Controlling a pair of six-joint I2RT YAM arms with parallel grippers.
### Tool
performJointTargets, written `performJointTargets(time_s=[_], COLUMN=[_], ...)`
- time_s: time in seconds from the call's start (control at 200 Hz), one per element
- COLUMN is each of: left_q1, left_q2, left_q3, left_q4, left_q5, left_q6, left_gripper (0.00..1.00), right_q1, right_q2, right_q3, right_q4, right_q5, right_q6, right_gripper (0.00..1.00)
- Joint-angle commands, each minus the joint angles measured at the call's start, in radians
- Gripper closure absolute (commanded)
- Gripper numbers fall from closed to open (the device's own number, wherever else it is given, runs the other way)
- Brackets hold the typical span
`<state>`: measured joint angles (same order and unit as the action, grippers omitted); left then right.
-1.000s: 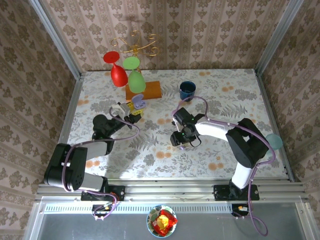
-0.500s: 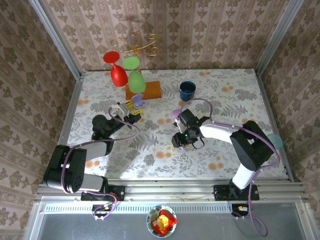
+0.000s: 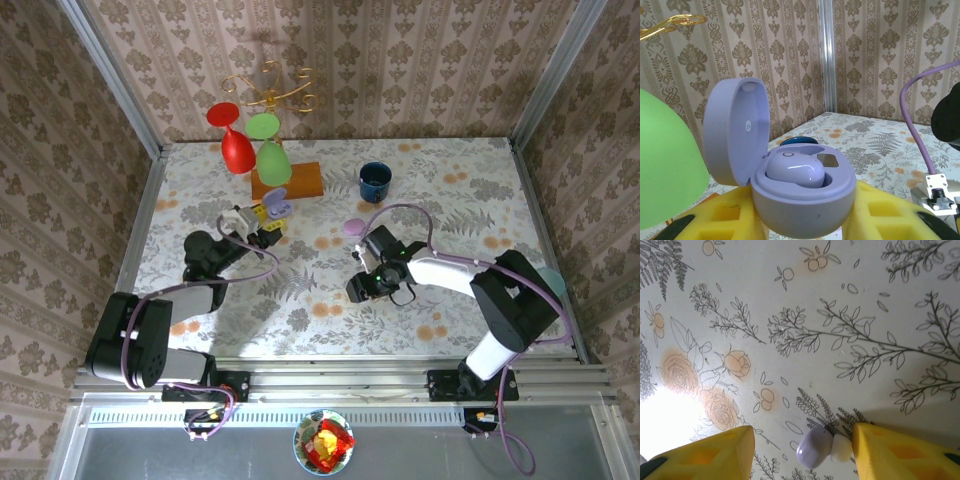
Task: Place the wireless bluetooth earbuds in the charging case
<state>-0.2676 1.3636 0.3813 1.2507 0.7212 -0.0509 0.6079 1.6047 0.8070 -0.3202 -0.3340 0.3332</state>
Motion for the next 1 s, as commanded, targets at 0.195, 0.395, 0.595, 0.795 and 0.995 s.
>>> performJointTargets(time_s=[0.195, 0.395, 0.595, 0.795, 0.995], left_q1=[-0.004, -0.003, -0.004, -0.003, -0.002], left_q2=[-0.015, -0.011, -0.019, -0.031, -0.032], left_q3=[0.002, 0.005, 0.003, 0.001, -0.001], left_q4=[0.037, 0.036, 0.036, 0.036, 0.035], left_q5=[0.015, 0.017, 0.023, 0.028, 0.038], left_q6=[-0.009, -0.01, -0.012, -0.017, -0.022], left_gripper=[0.65, 0.65, 0.65, 0.65, 0.65], right_q1=[0.05, 0.078, 0.053, -0.006, -0.059], right_q2=[-0.044, -0.071, -0.144, -0.108, 0.012], right_q3=[-0.071, -0.08, -0.072, -0.021, 0.019], right_q4=[-0.019, 0.008, -0.037, -0.05, -0.003], right_q5=[-0.093, -0.128, -0.083, -0.105, -0.195], right_q6=[0.093, 0.121, 0.094, 0.039, 0.011], right_gripper=[0.45, 0.45, 0.45, 0.48, 0.52])
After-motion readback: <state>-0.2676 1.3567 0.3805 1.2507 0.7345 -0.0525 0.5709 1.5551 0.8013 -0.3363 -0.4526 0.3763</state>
